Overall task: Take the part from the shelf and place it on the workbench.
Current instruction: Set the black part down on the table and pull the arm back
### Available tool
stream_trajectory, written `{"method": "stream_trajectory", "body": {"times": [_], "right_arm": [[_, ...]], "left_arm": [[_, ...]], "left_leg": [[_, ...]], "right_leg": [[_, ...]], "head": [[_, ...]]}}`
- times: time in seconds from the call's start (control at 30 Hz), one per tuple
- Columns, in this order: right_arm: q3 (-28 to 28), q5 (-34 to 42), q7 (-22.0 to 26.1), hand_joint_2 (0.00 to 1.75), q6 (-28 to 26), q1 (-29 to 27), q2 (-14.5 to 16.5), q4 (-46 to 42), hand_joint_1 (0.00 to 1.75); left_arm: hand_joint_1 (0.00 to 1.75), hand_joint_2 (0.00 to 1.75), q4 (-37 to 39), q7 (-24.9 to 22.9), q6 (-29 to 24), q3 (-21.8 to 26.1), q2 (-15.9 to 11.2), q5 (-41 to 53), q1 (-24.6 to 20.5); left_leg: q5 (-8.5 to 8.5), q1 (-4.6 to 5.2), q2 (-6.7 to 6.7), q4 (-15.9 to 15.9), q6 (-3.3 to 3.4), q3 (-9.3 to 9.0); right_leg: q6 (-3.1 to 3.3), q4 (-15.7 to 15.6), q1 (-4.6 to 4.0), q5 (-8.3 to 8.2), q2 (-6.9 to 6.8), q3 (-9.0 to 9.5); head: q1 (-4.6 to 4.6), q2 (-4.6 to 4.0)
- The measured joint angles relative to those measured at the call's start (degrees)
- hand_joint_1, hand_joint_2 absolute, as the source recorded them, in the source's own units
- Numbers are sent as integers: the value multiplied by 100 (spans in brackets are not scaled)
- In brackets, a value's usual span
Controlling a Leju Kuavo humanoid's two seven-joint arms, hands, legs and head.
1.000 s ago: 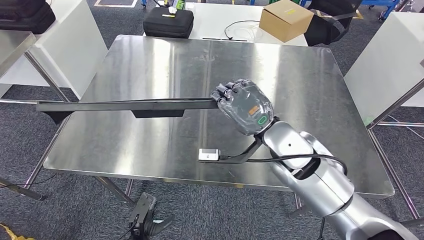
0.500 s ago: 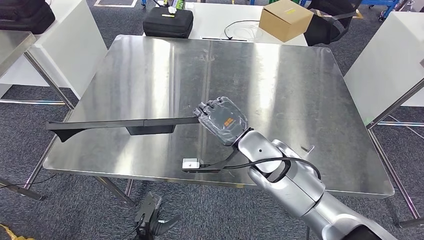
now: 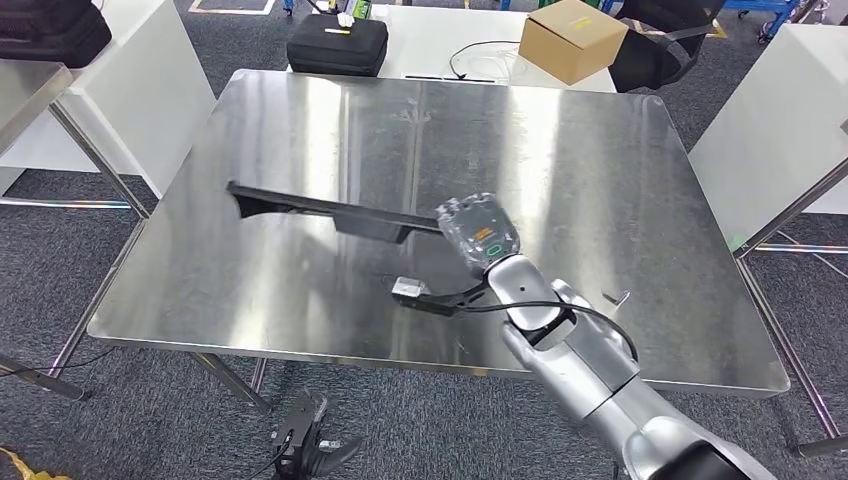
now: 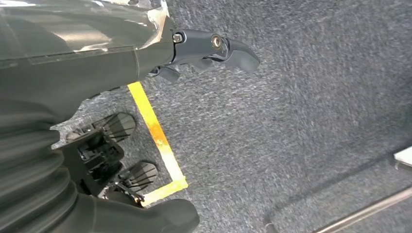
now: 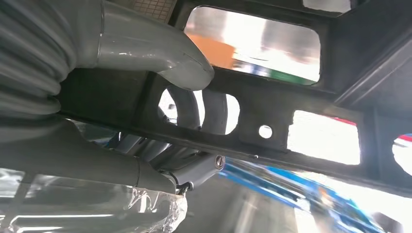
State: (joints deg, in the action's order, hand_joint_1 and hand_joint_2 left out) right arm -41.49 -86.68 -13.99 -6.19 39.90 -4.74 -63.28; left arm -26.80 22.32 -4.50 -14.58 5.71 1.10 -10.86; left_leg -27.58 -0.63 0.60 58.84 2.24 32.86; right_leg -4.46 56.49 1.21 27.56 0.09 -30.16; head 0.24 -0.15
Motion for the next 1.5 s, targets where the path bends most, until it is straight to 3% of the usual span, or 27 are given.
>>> {"method": "stream_trajectory", "body": {"times": [0.23,0.4,0.53,0.97,1.17,1.37,1.5], "right_arm": [[1376,-292,-112,175,-255,-484,-505,132,175],[2724,63,90,175,-791,-1180,-1165,-60,175],[3378,264,226,175,-952,-1711,-1440,-334,175],[3753,969,1093,175,-953,-2387,-1667,-786,175],[3698,1095,1352,175,-960,-2417,-1812,-817,175],[3411,1162,1627,175,-900,-2147,-1769,-911,175],[3058,1113,1675,0,-738,-1906,-1682,-1090,0]], "left_arm": [[0,175,53,37,-1,68,-26,86,97],[0,175,114,86,44,123,-44,218,183],[0,175,161,125,101,141,-80,249,183],[0,175,238,310,-27,179,-122,507,183],[0,175,245,310,-218,130,-126,718,161],[0,175,245,310,-220,110,-121,785,102],[0,175,245,302,-144,95,-107,810,75]], "left_leg": [[-1,4,29,3,0,8],[-2,7,58,3,1,24],[-5,7,34,2,4,24],[-1,2,29,0,-1,22],[0,6,29,0,-1,23],[0,4,26,0,-2,21],[4,0,29,0,-6,21]], "right_leg": [[-1,-4,4,1,-23,-8],[-2,-5,5,3,-51,-4],[-3,-5,5,2,-29,-13],[-2,1,0,2,-25,-18],[-3,0,4,2,-25,-17],[-3,3,2,1,-22,-19],[-2,5,0,1,-25,-18]], "head": [[-2,0],[1,0],[-2,0],[-2,0],[-1,0],[-2,0],[-2,0]]}}
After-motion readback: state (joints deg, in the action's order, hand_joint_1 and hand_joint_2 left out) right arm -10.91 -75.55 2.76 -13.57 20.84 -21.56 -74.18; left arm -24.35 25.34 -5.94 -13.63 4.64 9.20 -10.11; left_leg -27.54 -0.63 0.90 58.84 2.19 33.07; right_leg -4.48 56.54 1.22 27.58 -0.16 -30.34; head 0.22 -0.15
